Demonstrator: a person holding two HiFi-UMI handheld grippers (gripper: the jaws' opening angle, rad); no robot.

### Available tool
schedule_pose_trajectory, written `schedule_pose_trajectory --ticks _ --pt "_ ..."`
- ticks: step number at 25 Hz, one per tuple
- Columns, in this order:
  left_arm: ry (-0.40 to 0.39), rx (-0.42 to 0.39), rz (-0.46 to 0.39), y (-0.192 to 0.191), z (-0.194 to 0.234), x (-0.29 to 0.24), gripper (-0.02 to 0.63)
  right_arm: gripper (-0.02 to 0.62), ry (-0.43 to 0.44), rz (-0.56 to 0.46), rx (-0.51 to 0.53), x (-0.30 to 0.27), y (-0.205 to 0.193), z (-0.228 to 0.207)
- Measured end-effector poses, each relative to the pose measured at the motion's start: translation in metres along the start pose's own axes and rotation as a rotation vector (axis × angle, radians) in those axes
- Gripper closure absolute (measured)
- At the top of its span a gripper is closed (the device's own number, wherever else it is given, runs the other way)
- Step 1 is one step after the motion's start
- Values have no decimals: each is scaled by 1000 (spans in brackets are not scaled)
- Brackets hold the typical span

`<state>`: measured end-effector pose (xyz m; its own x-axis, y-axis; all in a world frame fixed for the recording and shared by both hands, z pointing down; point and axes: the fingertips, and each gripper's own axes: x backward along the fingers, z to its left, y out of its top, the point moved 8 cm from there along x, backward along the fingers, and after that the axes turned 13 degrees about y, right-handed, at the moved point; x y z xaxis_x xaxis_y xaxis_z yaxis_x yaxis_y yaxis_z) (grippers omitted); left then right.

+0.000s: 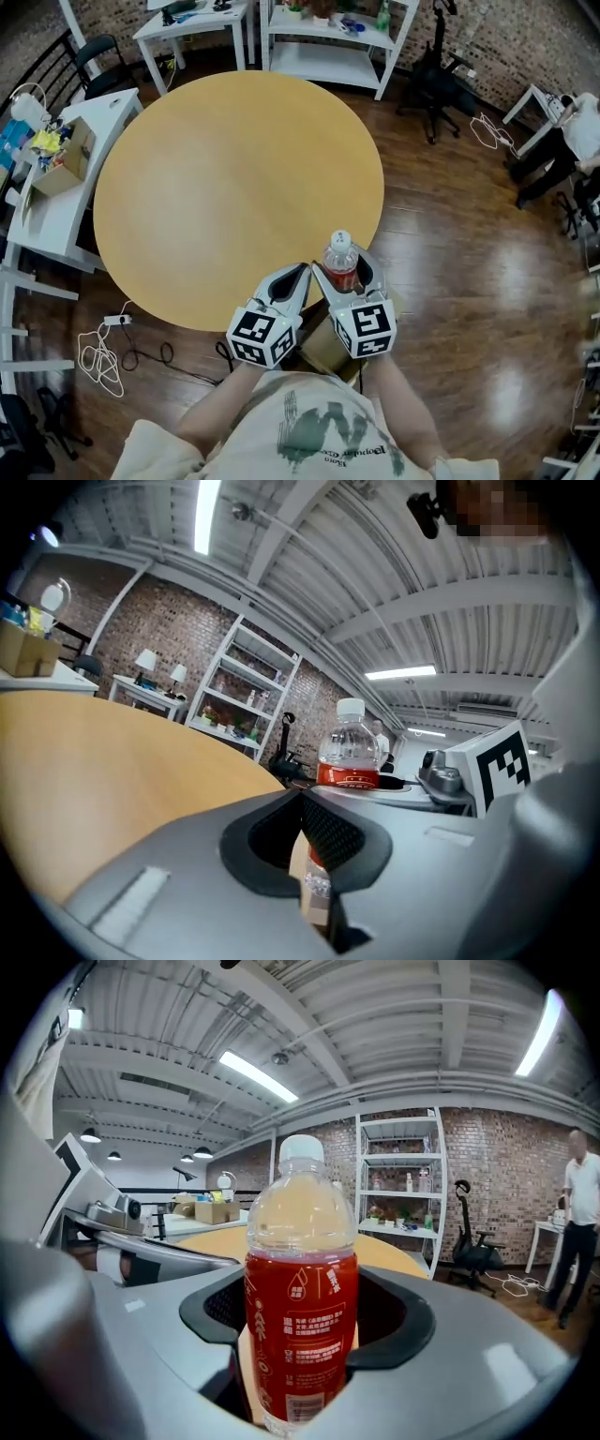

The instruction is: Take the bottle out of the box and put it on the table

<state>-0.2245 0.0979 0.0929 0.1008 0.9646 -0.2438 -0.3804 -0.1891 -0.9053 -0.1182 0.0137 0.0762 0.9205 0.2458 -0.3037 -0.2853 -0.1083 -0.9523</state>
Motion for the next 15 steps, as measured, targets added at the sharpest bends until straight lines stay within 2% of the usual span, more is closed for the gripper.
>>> schedule_pose_trajectory --ticks 9,15 --pt "163 75 -79 27 76 31 606 291 100 -29 0 -72 25 40" --pt "272 104 -80 33 123 43 606 290 130 -65 -13 -137 30 59"
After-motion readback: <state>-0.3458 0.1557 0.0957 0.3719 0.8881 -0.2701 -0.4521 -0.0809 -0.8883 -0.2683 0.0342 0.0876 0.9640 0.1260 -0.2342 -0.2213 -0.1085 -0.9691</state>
